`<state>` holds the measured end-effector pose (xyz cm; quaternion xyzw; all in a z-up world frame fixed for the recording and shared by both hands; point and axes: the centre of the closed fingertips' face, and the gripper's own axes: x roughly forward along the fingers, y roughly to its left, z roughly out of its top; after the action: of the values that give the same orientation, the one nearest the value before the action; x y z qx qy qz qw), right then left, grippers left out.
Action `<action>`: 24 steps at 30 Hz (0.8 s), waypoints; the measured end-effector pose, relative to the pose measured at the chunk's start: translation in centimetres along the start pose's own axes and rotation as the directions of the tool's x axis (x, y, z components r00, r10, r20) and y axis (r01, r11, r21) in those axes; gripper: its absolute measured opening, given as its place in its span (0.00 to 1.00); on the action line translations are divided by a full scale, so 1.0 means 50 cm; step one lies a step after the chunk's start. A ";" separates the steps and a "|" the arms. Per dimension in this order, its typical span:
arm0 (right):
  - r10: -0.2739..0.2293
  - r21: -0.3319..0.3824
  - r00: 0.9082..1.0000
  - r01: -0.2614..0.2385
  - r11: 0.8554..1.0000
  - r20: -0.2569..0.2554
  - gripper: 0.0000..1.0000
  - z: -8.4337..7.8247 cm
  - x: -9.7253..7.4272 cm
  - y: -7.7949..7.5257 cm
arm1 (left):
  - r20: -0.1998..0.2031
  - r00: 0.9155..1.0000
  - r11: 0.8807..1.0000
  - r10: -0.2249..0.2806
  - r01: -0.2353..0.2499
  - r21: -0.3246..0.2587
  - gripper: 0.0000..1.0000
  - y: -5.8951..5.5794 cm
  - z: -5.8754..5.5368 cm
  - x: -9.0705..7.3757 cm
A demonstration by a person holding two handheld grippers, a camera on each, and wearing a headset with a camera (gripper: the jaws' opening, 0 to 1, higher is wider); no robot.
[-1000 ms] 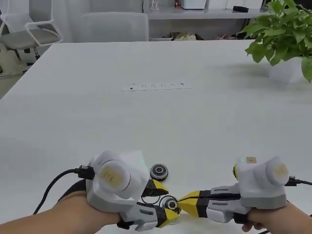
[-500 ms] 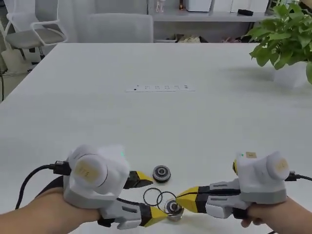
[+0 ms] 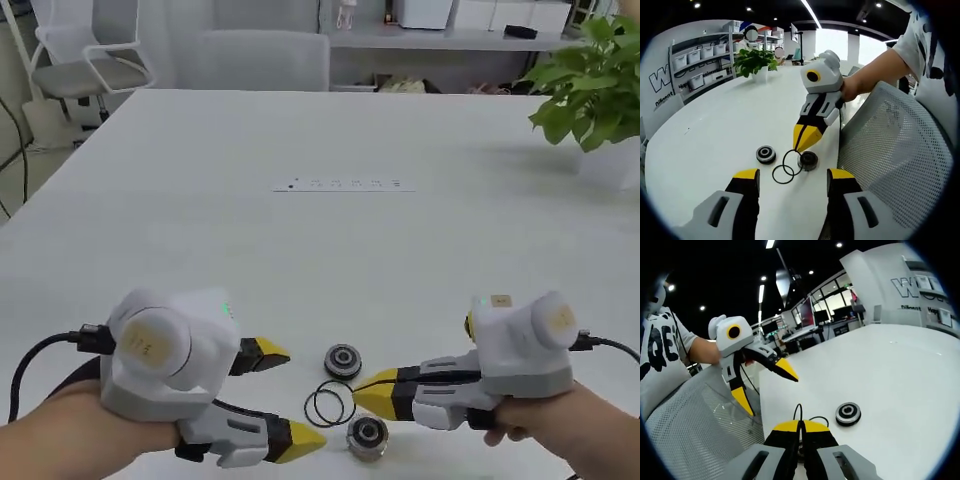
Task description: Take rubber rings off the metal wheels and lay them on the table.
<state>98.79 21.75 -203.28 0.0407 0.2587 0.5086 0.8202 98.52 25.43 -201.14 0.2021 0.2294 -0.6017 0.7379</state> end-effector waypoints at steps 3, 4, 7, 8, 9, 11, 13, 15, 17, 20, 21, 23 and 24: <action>0.011 -0.016 1.000 -0.012 1.000 -0.021 0.00 -0.001 0.009 0.000 | -0.005 1.000 1.000 0.010 -0.010 -0.005 0.53 0.007 -0.007 -0.006; 0.014 -0.020 0.999 -0.014 1.000 -0.030 0.00 -0.002 0.012 -0.002 | -0.006 1.000 1.000 0.014 -0.014 -0.009 0.54 0.010 -0.010 -0.009; 0.019 -0.033 0.998 -0.021 0.999 -0.056 0.00 -0.005 0.022 -0.006 | -0.005 1.000 0.999 0.022 -0.022 -0.025 0.55 0.015 -0.013 -0.014; 0.022 -0.037 0.998 -0.024 0.999 -0.063 0.00 -0.005 0.026 -0.008 | -0.005 1.000 0.999 0.027 -0.027 -0.025 0.56 0.017 -0.014 -0.016; 0.025 -0.039 0.997 -0.027 0.999 -0.068 0.00 -0.005 0.028 -0.008 | -0.006 1.000 0.999 0.029 -0.029 -0.025 0.56 0.018 -0.015 -0.017; 0.032 -0.042 0.996 -0.035 0.999 -0.080 0.00 -0.007 0.034 -0.007 | -0.005 0.999 0.999 0.035 -0.035 -0.027 0.57 0.021 -0.016 -0.021; 0.038 -0.049 0.995 -0.043 0.998 -0.095 0.00 -0.010 0.040 -0.006 | -0.005 0.999 0.999 0.041 -0.042 -0.030 0.57 0.026 -0.017 -0.025; 0.045 -0.049 0.994 -0.050 0.998 -0.102 0.00 -0.011 0.044 -0.004 | -0.005 0.999 0.998 0.046 -0.046 -0.033 0.57 0.029 -0.020 -0.028; 0.050 -0.055 0.992 -0.057 0.997 -0.115 0.00 -0.015 0.050 -0.002 | -0.006 0.999 0.998 0.049 -0.049 -0.034 0.57 0.031 -0.022 -0.030; 0.055 -0.065 0.989 -0.064 0.996 -0.138 0.00 -0.023 0.056 -0.001 | -0.009 0.999 0.998 0.053 -0.053 -0.038 0.57 0.034 -0.025 -0.032; 0.056 -0.070 0.988 -0.067 0.995 -0.147 0.00 -0.026 0.058 0.000 | -0.010 0.998 0.998 0.054 -0.054 -0.038 0.58 0.035 -0.026 -0.032; 0.054 -0.074 0.987 -0.066 0.995 -0.154 0.00 -0.028 0.062 -0.001 | -0.011 0.998 0.998 0.055 -0.055 -0.039 0.58 0.034 -0.026 -0.032; 0.052 -0.076 0.986 -0.065 0.995 -0.159 0.00 -0.029 0.065 -0.002 | -0.010 0.998 0.998 0.054 -0.054 -0.039 0.58 0.034 -0.026 -0.032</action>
<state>99.34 24.18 -205.82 -0.0251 0.3004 0.5441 0.7830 99.79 27.76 -201.22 0.1963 0.2391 -0.5758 0.7568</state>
